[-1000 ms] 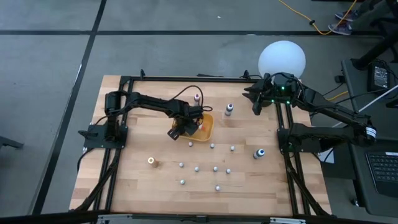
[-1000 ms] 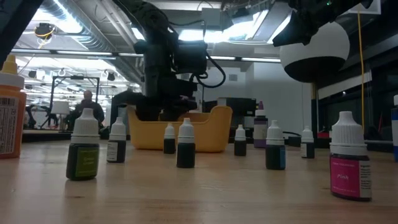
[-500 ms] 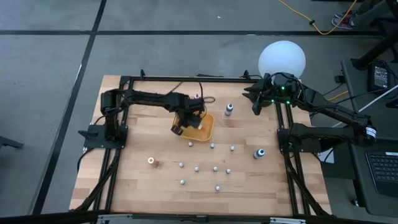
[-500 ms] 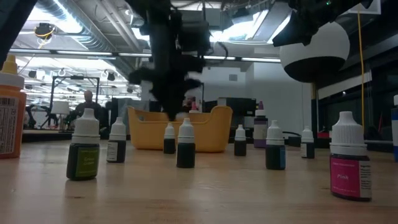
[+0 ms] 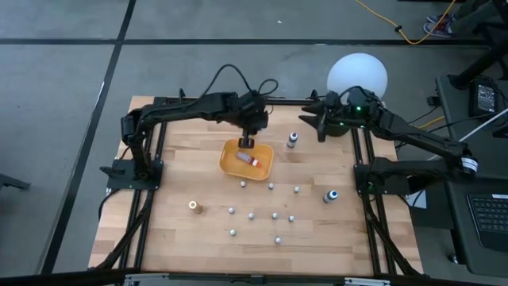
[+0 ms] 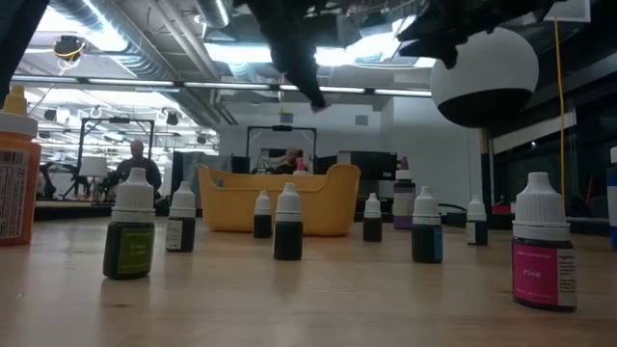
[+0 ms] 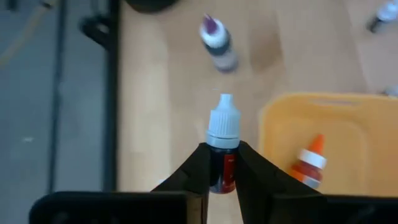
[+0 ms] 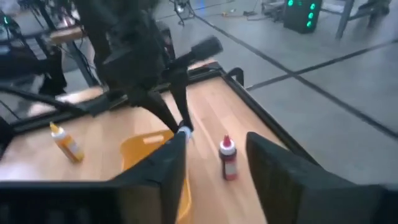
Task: Pick & Place food coloring
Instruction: Adjust the small red food coloring bottle in the yellow bin
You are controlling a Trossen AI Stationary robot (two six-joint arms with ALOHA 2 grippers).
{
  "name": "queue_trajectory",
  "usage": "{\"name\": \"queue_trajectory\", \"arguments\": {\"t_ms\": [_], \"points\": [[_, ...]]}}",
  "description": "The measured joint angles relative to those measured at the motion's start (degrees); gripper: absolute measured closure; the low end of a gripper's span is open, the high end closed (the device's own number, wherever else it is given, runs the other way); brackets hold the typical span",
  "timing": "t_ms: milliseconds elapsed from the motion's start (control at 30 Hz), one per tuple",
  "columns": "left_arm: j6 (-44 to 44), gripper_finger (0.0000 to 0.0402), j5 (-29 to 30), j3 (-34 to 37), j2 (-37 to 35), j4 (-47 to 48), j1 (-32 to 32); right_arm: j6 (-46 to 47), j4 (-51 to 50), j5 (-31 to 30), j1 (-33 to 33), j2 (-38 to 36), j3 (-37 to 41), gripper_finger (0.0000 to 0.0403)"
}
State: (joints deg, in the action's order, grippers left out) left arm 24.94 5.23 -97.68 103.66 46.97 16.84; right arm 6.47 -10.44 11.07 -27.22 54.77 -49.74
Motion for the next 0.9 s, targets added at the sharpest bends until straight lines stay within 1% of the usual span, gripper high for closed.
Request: {"name": "queue_trajectory", "arguments": {"t_ms": [133, 200, 267, 400, 567, 667, 833, 900], "points": [[2.32, 0.0356, 3.17, -2.54, 0.0, -0.03, -0.24, 3.37, 6.28, 2.09, 0.22, 4.6, 0.0, 0.0153], [3.45, 0.0355, 4.77, -3.15, 0.0, -0.03, -0.24, 4.58, 10.14, 2.12, 0.98, 7.05, 0.0, 0.0134], [3.83, 0.0355, 7.41, -3.43, 0.0, -0.54, -0.07, 5.26, 13.66, 2.13, 1.88, 9.29, -0.18, 0.0124], [3.72, 0.0355, 9.83, -4.72, 0.07, -2.52, 0.85, 3.72, 14.28, 1.21, 3.31, 13.64, -3.91, 0.0123], [0.89, 0.0355, 10.07, -8.24, 0.07, -4.76, 1.44, -0.62, 9.86, -1.8, 4.6, 19.17, -10.3, 0.0135], [0.77, 0.0355, 10.49, -10.26, 0.09, -5.39, 1.15, -1.69, 7.4, -4.11, 4.7, 22.2, -13.56, 0.0141], [1.14, 0.0354, 12.2, -11.16, 0.03, -5.52, 0.68, -2.47, 4.17, -6.7, 4.72, 24.5, -17.44, 0.0148], [1.14, 0.0354, 13.46, -11.18, 0.01, -5.47, 0.54, -3.49, 3.63, -6.69, 4.71, 24.54, -18.19, 0.015]]}}
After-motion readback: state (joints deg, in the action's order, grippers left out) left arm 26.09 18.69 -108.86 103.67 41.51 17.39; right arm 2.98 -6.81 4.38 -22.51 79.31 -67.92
